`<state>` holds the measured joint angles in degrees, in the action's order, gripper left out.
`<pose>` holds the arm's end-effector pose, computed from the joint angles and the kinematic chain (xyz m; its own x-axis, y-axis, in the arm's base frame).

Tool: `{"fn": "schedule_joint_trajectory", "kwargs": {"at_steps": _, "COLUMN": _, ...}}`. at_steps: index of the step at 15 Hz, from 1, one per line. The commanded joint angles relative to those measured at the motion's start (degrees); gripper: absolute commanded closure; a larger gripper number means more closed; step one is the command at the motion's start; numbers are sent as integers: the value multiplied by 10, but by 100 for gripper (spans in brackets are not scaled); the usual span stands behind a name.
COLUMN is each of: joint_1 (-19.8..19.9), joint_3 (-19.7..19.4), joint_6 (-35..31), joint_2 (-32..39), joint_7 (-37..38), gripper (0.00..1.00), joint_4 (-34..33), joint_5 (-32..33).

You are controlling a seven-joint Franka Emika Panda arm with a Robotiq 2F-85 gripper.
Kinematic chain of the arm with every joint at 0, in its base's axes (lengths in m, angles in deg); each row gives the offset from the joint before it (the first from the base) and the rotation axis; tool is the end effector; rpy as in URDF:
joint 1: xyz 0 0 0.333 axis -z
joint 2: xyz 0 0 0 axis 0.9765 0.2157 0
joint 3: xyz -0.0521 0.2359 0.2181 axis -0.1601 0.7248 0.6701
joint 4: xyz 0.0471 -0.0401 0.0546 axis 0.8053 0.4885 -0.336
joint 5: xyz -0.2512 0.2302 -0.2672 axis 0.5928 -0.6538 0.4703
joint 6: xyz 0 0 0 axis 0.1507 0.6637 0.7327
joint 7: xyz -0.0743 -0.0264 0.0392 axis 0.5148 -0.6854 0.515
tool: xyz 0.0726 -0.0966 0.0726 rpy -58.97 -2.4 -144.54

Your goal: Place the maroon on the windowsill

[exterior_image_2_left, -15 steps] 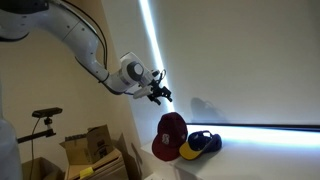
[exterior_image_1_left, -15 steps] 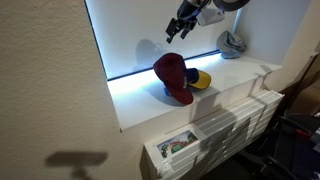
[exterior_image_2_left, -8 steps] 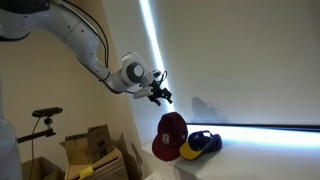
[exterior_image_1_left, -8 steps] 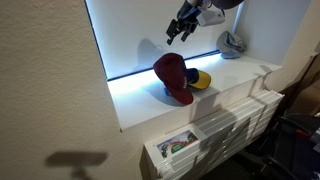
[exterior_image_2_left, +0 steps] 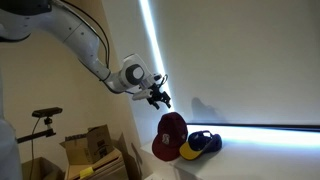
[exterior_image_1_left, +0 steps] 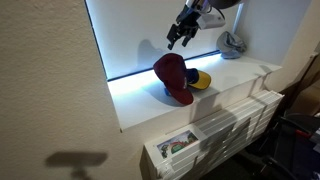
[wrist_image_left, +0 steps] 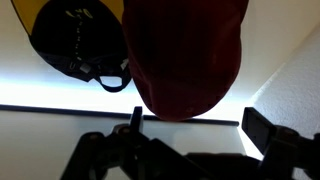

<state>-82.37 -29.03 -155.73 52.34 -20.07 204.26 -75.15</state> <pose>0.6158 0.0314 0.3356 0.8829 -0.0479 0.4672 -0.0420 -0.9988 -0.0232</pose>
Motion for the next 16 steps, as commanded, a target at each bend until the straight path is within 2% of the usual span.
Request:
{"fn": "schedule_joint_trajectory", "kwargs": {"at_steps": 1, "joint_1": 13, "joint_3": 11, "joint_6": 62, "joint_2": 11, "joint_7": -6, "gripper": 0, "joint_4": -11, "joint_5": -16}}
{"fn": "schedule_joint_trajectory", "kwargs": {"at_steps": 2, "joint_1": 13, "joint_3": 6, "joint_6": 79, "joint_2": 11, "joint_7": 11, "gripper": 0, "joint_4": -13, "joint_5": -1}}
{"fn": "schedule_joint_trajectory", "kwargs": {"at_steps": 3, "joint_1": 11, "joint_3": 10, "joint_6": 48, "joint_2": 3, "joint_7": 2, "gripper": 0, "joint_4": -1, "joint_5": -5}}
{"fn": "schedule_joint_trajectory", "kwargs": {"at_steps": 8, "joint_1": 14, "joint_3": 9, "joint_6": 65, "joint_2": 4, "joint_7": 5, "gripper": 0, "joint_4": -2, "joint_5": -5}}
{"fn": "schedule_joint_trajectory", "kwargs": {"at_steps": 9, "joint_1": 15, "joint_3": 12, "joint_6": 48, "joint_2": 8, "joint_7": -7, "gripper": 0, "joint_4": -1, "joint_5": -22}}
{"fn": "schedule_joint_trajectory", "kwargs": {"at_steps": 11, "joint_1": 17, "joint_3": 8, "joint_6": -8, "joint_2": 31, "joint_7": 5, "gripper": 0, "joint_4": -5, "joint_5": -16}}
{"fn": "schedule_joint_trajectory", "kwargs": {"at_steps": 12, "joint_1": 13, "joint_3": 9, "joint_6": 29, "joint_2": 9, "joint_7": 6, "gripper": 0, "joint_4": -1, "joint_5": -6}}
{"fn": "schedule_joint_trajectory", "kwargs": {"at_steps": 16, "joint_1": 13, "joint_3": 9, "joint_6": 24, "joint_2": 11, "joint_7": 6, "gripper": 0, "joint_4": -1, "joint_5": -6}}
